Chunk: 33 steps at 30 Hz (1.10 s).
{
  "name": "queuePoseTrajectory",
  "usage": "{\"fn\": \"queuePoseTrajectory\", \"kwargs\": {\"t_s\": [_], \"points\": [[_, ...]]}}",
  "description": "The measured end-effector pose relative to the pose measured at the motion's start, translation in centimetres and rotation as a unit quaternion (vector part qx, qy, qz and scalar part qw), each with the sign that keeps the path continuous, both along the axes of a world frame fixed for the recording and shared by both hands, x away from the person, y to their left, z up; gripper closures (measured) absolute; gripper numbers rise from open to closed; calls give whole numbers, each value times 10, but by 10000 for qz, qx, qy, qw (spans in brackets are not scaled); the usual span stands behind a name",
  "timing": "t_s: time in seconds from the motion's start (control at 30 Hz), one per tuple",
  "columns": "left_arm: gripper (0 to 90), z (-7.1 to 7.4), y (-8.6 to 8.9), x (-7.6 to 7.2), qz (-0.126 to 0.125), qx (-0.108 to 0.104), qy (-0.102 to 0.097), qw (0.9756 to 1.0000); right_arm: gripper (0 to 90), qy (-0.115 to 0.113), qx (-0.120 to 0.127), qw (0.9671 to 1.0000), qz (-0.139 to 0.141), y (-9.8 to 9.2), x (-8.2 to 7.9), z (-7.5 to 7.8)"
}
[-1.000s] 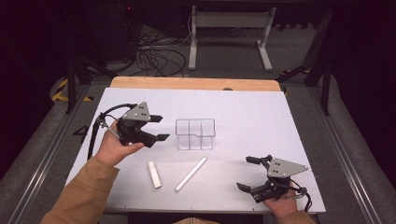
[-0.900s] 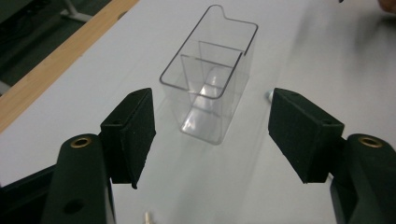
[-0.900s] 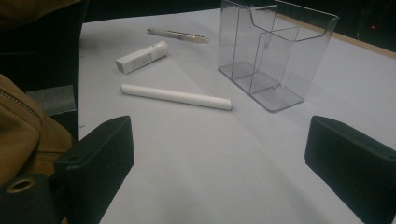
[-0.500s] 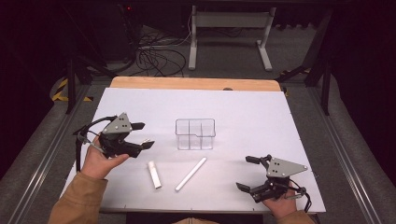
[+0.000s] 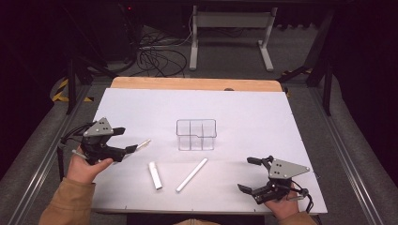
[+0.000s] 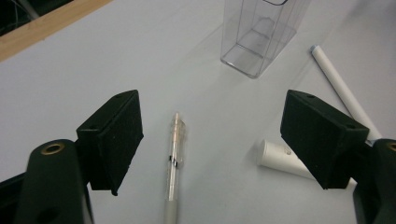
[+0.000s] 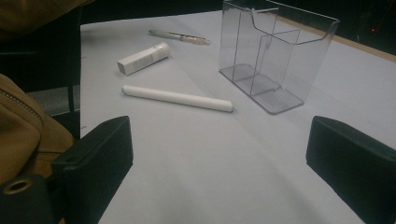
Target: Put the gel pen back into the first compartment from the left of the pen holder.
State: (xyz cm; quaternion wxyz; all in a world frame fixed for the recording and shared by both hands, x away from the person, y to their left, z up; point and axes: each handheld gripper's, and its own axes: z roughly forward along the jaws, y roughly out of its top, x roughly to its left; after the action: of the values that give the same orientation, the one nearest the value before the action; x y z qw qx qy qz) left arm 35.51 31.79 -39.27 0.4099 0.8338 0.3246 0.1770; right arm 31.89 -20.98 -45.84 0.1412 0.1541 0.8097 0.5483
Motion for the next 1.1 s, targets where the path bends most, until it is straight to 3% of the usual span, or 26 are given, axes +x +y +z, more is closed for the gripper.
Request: {"fn": "queuePoseTrajectory", "kwargs": {"t_s": [0.13,0.27,0.4,0.43,0.53,0.67,0.87,0.97,1.1], "points": [[165,-1,6,-1,76,-185,146,9997,79,1,-13,10000,12,1,0,0],[139,-5,8,-3,102,-166,191,9996,79,-3,0,10000,5,0,0,0],[148,-10,9,-4,116,-6,179,9998,79,0,1,10000,9,0,0,0],[160,-9,9,-5,98,118,93,9998,79,3,1,10000,9,0,0,0],[184,-9,10,-7,123,102,29,9999,79,9,1,10000,11,0,0,0],[215,-9,11,-8,167,243,-46,9996,79,13,1,10000,6,0,0,0],[250,-13,12,-7,345,499,68,9981,79,12,2,10000,8,0,0,0],[269,-17,12,-6,319,527,173,9979,79,10,13,10000,10,0,0,0],[309,-23,13,-6,292,728,250,9966,79,-3,12,10000,10,-1,0,0]]}}
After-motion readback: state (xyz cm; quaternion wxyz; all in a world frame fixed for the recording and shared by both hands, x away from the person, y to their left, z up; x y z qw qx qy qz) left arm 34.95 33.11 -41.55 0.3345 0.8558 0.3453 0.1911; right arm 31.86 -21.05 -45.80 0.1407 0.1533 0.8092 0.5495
